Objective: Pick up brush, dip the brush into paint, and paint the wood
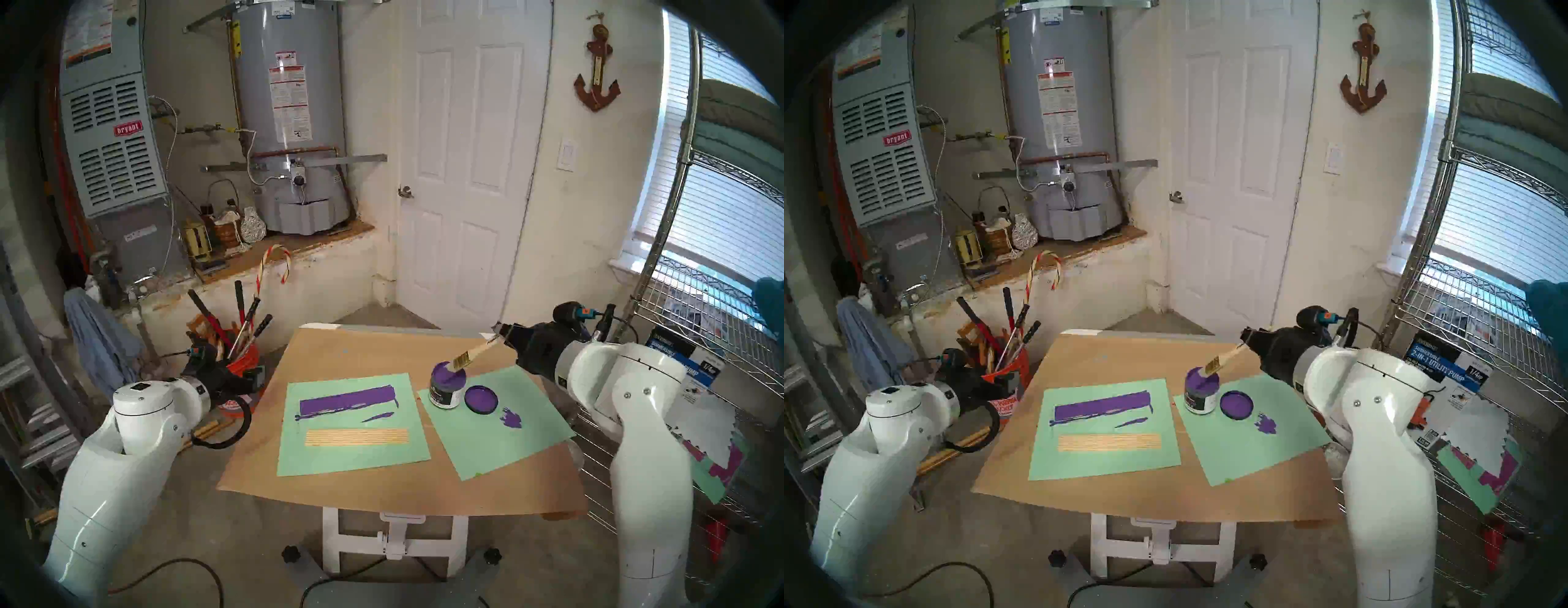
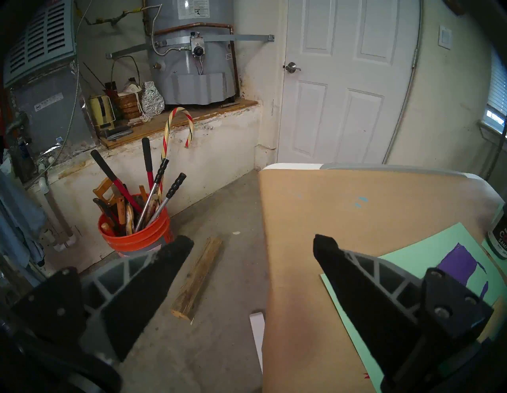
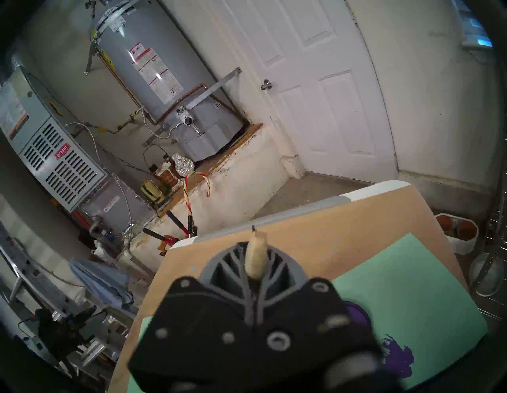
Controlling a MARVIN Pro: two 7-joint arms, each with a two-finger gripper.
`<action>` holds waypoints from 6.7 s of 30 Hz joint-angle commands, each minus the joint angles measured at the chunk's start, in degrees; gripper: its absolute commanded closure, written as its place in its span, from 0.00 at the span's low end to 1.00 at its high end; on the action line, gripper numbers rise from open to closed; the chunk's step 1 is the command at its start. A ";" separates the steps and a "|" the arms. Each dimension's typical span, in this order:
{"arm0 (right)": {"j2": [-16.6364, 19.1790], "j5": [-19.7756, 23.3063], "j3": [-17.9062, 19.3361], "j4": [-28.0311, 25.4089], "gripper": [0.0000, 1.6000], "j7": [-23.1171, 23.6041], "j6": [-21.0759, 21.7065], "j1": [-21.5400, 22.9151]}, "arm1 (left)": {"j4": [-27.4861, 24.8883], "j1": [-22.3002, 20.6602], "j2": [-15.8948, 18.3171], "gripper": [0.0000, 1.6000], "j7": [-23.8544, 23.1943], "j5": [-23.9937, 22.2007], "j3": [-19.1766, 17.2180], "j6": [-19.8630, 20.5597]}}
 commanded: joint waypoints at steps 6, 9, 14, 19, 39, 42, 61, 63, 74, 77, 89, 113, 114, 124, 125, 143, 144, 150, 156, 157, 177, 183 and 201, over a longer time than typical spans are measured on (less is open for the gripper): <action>-0.29 0.07 -0.08 -1.45 1.00 -0.12 -0.40 0.44 | -0.94 -0.25 0.08 0.00 0.09 -0.13 -0.59 -0.11; -0.44 0.29 -0.02 -1.46 1.00 -0.26 -0.27 0.62 | -0.94 -0.25 0.08 0.00 0.09 -0.13 -0.59 -0.11; -0.63 0.42 -0.06 -1.25 1.00 -0.42 -0.46 0.77 | -0.94 -0.25 0.08 0.00 0.09 -0.13 -0.59 -0.11; -1.44 1.40 0.51 -1.01 1.00 -0.88 -0.29 1.16 | -0.94 -0.25 0.08 0.00 0.09 -0.13 -0.58 -0.12; -3.08 3.38 3.28 -0.40 1.00 -1.09 -0.96 0.94 | -0.94 -0.25 0.08 0.00 0.09 -0.13 -0.58 -0.11; -3.81 4.30 4.09 -0.77 1.00 -1.23 -0.74 0.67 | -0.94 -0.25 0.08 0.00 0.08 -0.13 -0.58 -0.11; -6.03 7.23 6.70 -2.36 1.00 -2.17 -0.25 -0.03 | -0.93 -0.25 0.08 0.00 0.08 -0.12 -0.58 -0.12; -6.16 7.55 6.86 -2.56 1.00 -2.28 -0.06 -0.16 | -0.93 -0.25 0.08 0.00 0.08 -0.13 -0.58 -0.12; -6.52 8.57 7.30 -3.24 1.00 -2.48 0.38 -1.10 | -0.94 -0.25 0.08 0.00 0.09 -0.13 -0.58 -0.12; -6.44 8.61 7.30 -3.28 1.00 -2.48 0.48 -1.11 | -0.94 -0.25 0.08 0.00 0.09 -0.13 -0.58 -0.12; -7.90 10.78 7.82 -4.59 1.00 -1.86 0.91 -1.64 | -0.92 -0.26 0.08 0.00 0.07 -0.12 -0.57 -0.12; -14.21 9.39 -6.93 -10.96 1.00 -4.50 -4.38 -10.39 | -0.88 -0.29 0.10 0.00 0.06 -0.11 -0.54 -0.14; -14.14 8.91 -7.76 -10.98 1.00 -4.56 -5.00 -10.71 | -0.88 -0.28 0.10 0.00 0.06 -0.11 -0.54 -0.14; -12.46 5.26 -14.38 -9.76 1.00 -3.86 -11.22 -12.88 | -0.91 -0.26 0.09 0.00 0.07 -0.12 -0.57 -0.13; -12.15 4.47 -15.18 -9.85 1.00 -3.72 -11.73 -13.07 | -0.91 -0.26 0.09 0.00 0.07 -0.12 -0.57 -0.13; -7.99 2.13 -22.02 -8.03 1.00 -2.89 -17.11 -14.23 | -0.93 -0.25 0.08 0.00 0.08 -0.13 -0.58 -0.12; -7.84 2.10 -22.20 -7.77 1.00 -2.78 -17.34 -14.18 | -0.94 -0.25 0.08 0.00 0.08 -0.13 -0.58 -0.12; -6.67 1.94 -24.71 -5.78 1.00 -3.24 -18.91 -12.36 | -0.93 -0.25 0.08 0.00 0.08 -0.13 -0.58 -0.12; -5.84 0.98 -27.04 -3.81 1.00 -3.84 -20.09 -10.40 | -0.92 -0.26 0.09 0.00 0.08 -0.12 -0.57 -0.12; -5.61 0.96 -27.73 -3.29 1.00 -4.15 -20.69 -9.89 | -0.92 -0.26 0.08 0.00 0.08 -0.12 -0.58 -0.12; -4.42 1.65 -31.95 1.17 1.00 -6.71 -24.47 -6.49 | -0.93 -0.25 0.08 0.00 0.08 -0.12 -0.58 -0.12; -3.96 1.35 -32.85 1.17 1.00 -7.55 -25.12 -6.29 | -0.93 -0.25 0.08 0.00 0.08 -0.13 -0.58 -0.12; -2.32 0.97 -34.37 1.49 1.00 -7.84 -26.71 -6.68 | -0.94 -0.24 0.08 0.00 0.09 -0.13 -0.59 -0.11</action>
